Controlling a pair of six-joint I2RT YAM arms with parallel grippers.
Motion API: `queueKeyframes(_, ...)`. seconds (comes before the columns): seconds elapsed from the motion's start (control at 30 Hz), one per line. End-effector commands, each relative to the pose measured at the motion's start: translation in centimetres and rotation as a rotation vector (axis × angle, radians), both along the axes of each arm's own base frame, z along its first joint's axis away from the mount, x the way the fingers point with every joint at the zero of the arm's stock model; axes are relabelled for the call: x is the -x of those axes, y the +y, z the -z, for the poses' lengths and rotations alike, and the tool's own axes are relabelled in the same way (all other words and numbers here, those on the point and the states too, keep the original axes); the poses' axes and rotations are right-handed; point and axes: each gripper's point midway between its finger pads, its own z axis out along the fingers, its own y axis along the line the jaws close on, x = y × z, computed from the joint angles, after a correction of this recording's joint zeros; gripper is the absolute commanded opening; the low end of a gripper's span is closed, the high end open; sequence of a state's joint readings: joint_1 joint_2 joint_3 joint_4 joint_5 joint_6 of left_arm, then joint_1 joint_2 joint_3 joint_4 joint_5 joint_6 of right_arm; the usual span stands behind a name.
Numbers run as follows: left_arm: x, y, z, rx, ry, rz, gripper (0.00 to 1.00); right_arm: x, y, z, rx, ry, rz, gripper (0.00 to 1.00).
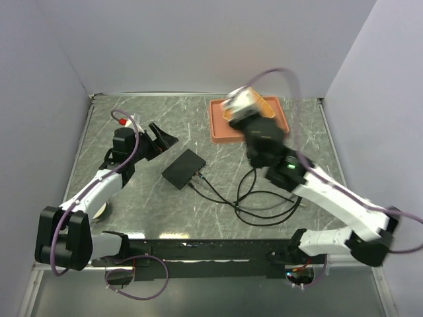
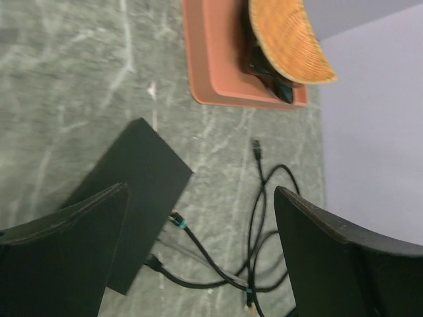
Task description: Insert the plug into the switch port
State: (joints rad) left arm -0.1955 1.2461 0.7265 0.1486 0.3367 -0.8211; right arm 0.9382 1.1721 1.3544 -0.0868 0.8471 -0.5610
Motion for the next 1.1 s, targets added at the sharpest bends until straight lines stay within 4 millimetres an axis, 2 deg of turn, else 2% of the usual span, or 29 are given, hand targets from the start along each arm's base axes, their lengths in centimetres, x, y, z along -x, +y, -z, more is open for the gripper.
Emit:
queueKeyframes(0.0,-1.7,2.2,1.4,-0.089,-0.023,-0.053,0.96,3.0,7.9,13.8,0.197,0.439,-0.477,0.0)
queueKeyframes(0.03,-1.8,2.3,1.9,-0.087,-0.017,-0.052,0.96,3.0,8.5,15.4,0.209,0.485,-0.484,0.0)
queueKeyframes(0.1,-2.3,2.3,2.4,-0.066,-0.03,-0.039,0.96,3.6,9.9,17.3,0.17,0.579,-0.572,0.0)
queueKeyframes(0.27,-2.8,1.7,5.0,-0.04,0.004,0.0,0.98,2.3,11.0,24.1,0.087,0.752,-0.568,0.0)
queueKeyframes(0.33,-3.2,2.0,6.9,-0.052,0.045,-0.018,0.98,1.7,11.1,26.6,0.049,0.817,-0.533,0.0)
queueKeyframes(0.4,-3.4,2.0,8.5,-0.061,0.065,-0.016,0.98,1.5,11.7,28.1,0.011,0.85,-0.536,0.0)
queueKeyframes(0.43,-3.5,1.9,8.8,-0.061,0.065,-0.011,0.98,1.3,12.0,29.6,0.014,0.881,-0.523,0.0)
queueKeyframes(0.5,-3.8,1.9,9.9,-0.063,0.085,-0.009,0.98,1.5,12.9,30.9,0.001,0.93,-0.544,0.0)
queueKeyframes(0.53,-3.7,1.6,10.1,-0.053,0.088,0.003,0.98,1.3,13.1,32.4,0.004,0.964,-0.524,0.0)
queueKeyframes(0.6,-3.9,1.4,10.7,-0.041,0.087,0.011,0.98,1.0,13.5,34.1,-0.001,1.003,-0.497,0.0)
queueKeyframes(0.7,-3.9,0.8,11.6,-0.019,0.099,0.037,0.99,0.6,13.6,35.9,-0.012,1.029,-0.453,0.0)
queueKeyframes(0.8,-3.9,0.1,12.1,0.006,0.105,0.068,0.97,-0.5,12.4,37.5,0.016,1.01,-0.335,0.0)
queueKeyframes(0.87,-3.8,-0.4,12.7,0.014,0.118,0.085,0.95,-0.7,11.9,38.2,-0.002,1.004,-0.277,0.0)
queueKeyframes(1.07,-4.0,-1.7,13.8,-0.014,0.151,0.116,0.87,-1.0,12.4,39.4,-0.05,0.983,-0.271,0.0)
